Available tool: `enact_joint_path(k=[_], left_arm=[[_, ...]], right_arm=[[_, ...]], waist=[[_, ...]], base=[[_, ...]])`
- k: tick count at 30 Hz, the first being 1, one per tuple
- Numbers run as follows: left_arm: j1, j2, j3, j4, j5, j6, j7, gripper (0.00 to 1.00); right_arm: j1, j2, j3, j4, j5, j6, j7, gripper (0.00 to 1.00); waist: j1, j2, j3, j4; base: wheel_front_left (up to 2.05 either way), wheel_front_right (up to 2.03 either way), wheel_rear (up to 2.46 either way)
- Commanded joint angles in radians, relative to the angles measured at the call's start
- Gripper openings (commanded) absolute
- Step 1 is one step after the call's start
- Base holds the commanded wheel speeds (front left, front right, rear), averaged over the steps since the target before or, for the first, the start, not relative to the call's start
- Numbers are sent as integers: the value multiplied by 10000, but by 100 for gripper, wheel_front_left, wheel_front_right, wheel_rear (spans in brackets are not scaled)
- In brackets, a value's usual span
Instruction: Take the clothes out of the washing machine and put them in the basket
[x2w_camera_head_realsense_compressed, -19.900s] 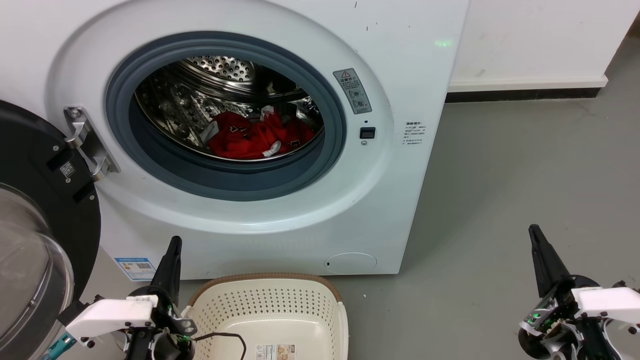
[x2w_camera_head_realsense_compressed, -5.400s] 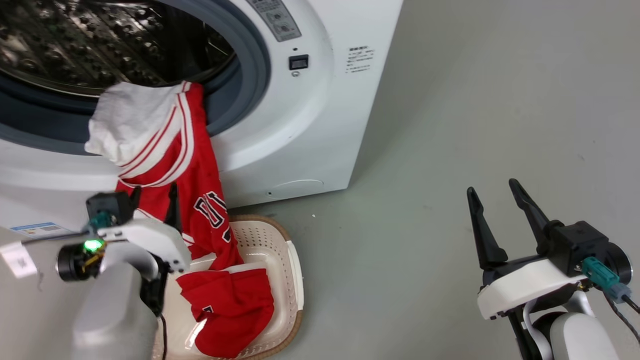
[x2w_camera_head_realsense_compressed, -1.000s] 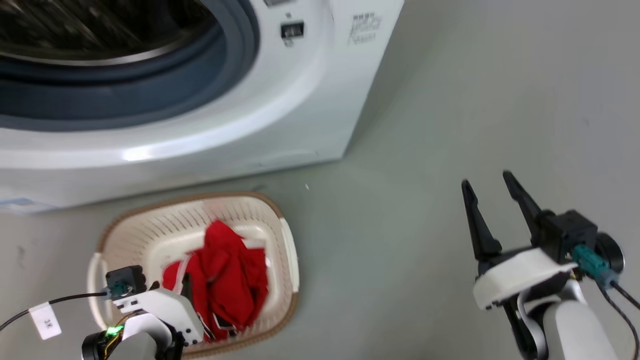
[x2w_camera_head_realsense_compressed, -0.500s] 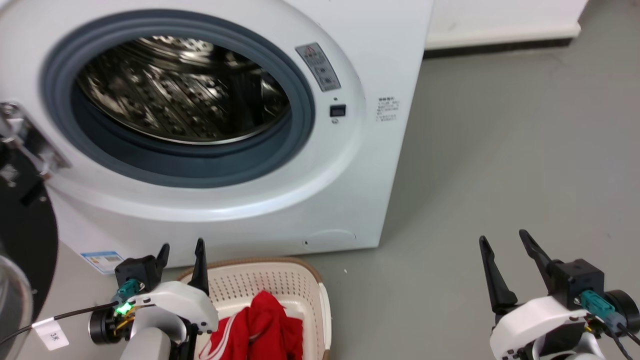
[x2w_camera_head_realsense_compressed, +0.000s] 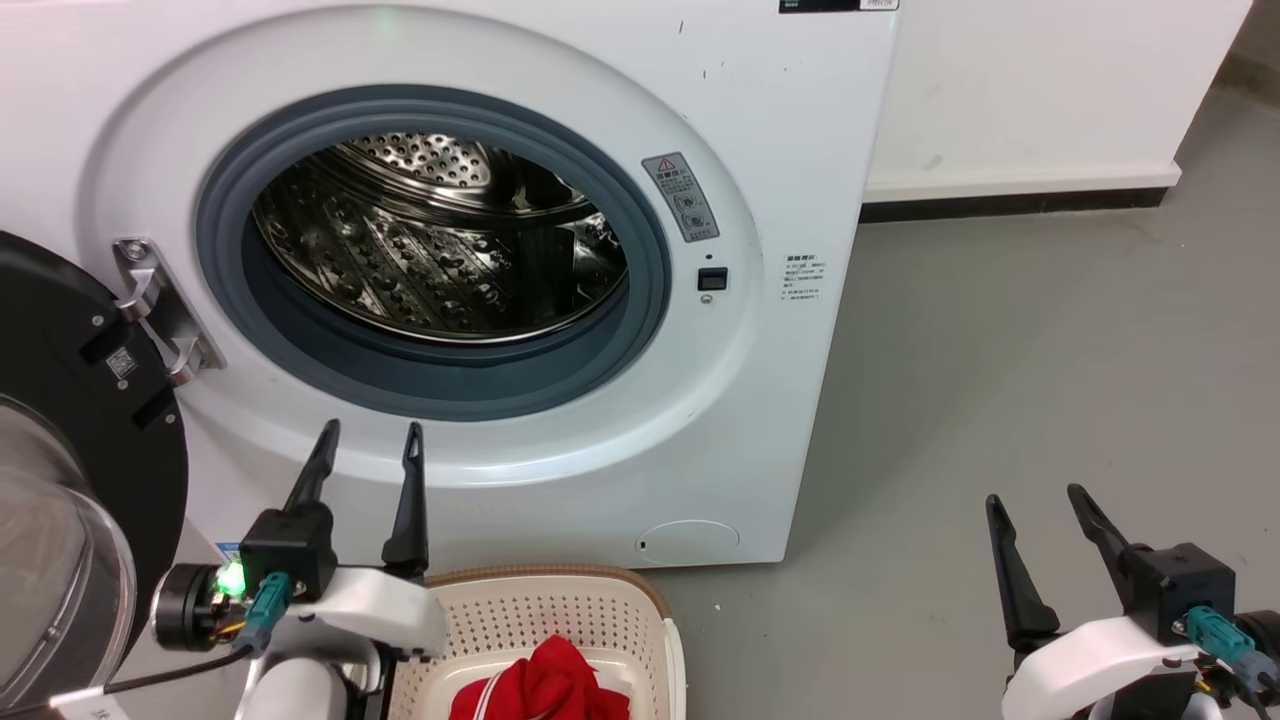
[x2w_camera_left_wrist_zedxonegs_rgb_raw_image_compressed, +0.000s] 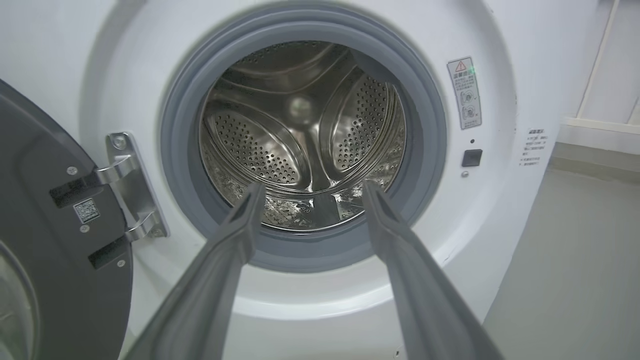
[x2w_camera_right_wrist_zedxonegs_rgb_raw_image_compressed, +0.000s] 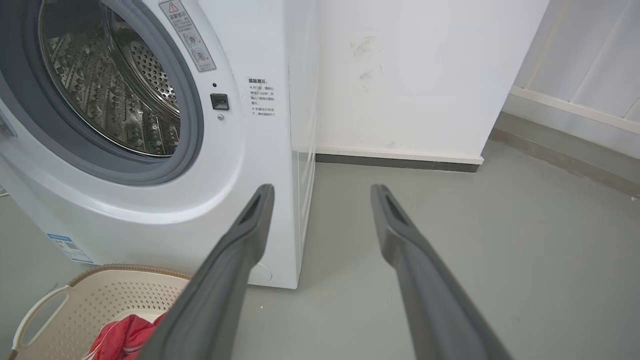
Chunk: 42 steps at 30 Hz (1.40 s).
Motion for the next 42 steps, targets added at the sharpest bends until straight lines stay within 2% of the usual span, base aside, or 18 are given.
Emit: enact_joint_path(k=[1, 6, 15, 23, 42], left_arm=[[192, 104, 6, -122, 63, 79, 59, 100], [909, 190, -17, -851, 153, 328, 407, 100], [1734, 104, 20, -1367, -190, 396, 801, 100], [1637, 159, -74, -1381, -334, 314, 911, 100], [1557, 338, -104, -1258, -429, 511, 948, 100]], right_arm=[[137, 14, -7, -44, -74, -9, 36, 100], [268, 14, 26, -111, -68, -9, 16, 100], [402, 14, 65, -177, -9, -11, -2, 100], [454, 14, 46, -199, -26, -11, 42, 100], [410, 14, 228, -4, 188, -11, -75, 100]], waist=[[2, 0, -65, 23], [2, 0, -210, 30], [2, 0, -309, 170], [2, 0, -330, 252], [2, 0, -370, 77]], base=[[0, 0, 0], [0, 0, 0], [0, 0, 0], [0, 0, 0], [0, 0, 0]])
